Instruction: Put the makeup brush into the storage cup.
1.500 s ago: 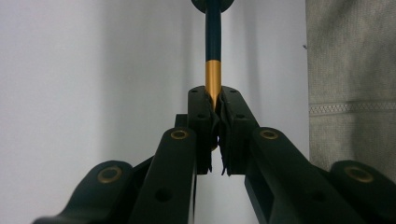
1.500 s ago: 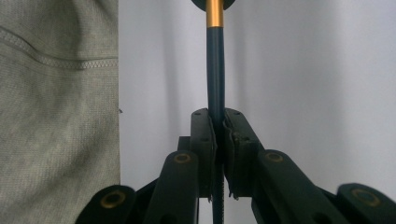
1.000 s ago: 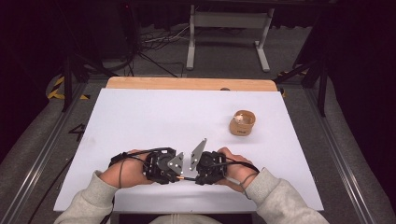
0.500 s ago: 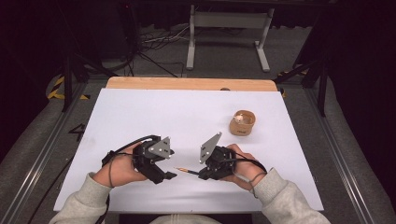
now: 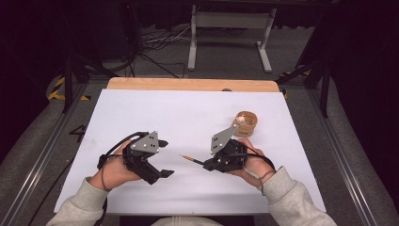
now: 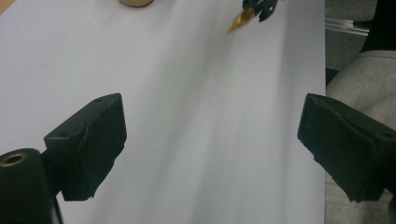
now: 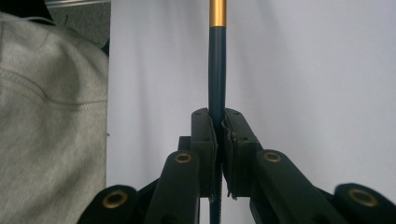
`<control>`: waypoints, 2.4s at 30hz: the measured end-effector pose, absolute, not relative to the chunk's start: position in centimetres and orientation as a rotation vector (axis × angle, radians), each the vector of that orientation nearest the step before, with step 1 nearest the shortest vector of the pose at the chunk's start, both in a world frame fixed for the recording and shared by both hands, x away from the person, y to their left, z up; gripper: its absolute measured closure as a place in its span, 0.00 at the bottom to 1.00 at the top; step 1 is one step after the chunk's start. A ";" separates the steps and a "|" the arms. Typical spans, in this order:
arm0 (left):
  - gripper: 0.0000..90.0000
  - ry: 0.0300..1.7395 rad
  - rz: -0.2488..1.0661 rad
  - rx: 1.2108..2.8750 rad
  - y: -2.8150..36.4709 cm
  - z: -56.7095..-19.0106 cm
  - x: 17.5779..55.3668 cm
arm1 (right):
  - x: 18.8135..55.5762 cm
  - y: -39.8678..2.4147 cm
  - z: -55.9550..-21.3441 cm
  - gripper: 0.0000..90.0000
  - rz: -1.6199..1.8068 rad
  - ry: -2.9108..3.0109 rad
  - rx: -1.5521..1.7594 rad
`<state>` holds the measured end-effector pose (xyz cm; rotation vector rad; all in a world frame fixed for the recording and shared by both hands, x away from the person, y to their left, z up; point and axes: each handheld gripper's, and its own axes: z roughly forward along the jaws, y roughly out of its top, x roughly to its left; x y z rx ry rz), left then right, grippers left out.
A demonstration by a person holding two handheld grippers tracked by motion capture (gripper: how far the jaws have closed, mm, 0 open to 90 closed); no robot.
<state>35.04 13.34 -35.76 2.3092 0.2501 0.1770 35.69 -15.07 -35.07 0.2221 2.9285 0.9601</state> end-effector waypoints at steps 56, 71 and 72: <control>0.01 0.526 0.286 1.827 18.3 -41.2 34.6 | 39.4 -21.5 -34.6 0.93 1.542 2.012 0.700; 0.03 0.564 0.309 1.765 18.8 -42.0 34.7 | 41.0 -23.0 -35.1 0.93 1.519 1.895 0.799; 0.03 0.566 0.308 1.765 18.9 -42.1 34.7 | 41.1 -23.1 -35.1 0.93 1.514 1.882 0.806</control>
